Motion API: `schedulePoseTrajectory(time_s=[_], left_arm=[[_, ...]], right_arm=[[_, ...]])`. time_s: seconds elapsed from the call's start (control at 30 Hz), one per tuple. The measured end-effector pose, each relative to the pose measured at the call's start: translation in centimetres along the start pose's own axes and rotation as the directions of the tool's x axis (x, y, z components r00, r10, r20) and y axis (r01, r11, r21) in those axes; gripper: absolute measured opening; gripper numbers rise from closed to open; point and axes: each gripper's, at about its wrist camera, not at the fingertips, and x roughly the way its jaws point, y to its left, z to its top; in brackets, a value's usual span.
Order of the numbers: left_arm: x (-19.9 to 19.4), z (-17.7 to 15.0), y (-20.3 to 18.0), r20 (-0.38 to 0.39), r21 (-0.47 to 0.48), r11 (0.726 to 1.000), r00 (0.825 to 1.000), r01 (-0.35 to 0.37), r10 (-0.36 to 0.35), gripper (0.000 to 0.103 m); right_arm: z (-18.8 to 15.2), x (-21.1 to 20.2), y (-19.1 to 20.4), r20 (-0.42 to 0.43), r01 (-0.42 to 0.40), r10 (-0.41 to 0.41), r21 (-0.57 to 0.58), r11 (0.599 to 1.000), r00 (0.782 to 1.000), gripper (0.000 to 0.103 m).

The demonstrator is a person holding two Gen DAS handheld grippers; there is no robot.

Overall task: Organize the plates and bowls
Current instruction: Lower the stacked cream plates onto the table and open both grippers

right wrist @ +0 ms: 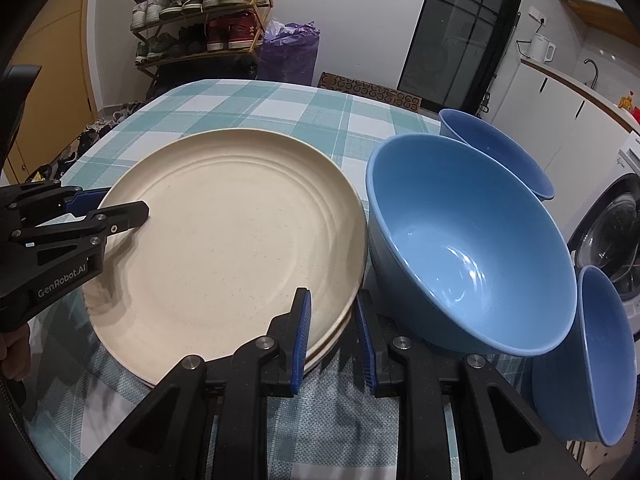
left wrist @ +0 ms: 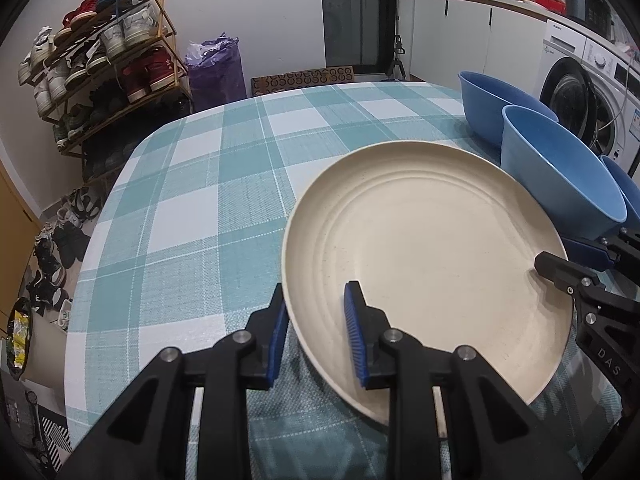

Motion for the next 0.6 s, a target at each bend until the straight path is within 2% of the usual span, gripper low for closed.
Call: schedulePoseTrajectory(time_s=[0.3,0.6], left_arm=[[0.31,-0.20,-0.59,0.008,0.044,0.998,0.999,-0.037,0.036,0.026],[0.32,-0.24,-0.51,0.006,0.044,0.998,0.999,-0.034,0.034,0.029]], right_arm=[[-0.13,0.33,-0.15,-0.008,0.000,0.000,0.016,1.000,1.000,0.024],[-0.39,0.30,-0.77,-0.005,-0.027,0.027,0.057,0.998,1.000,0.025]])
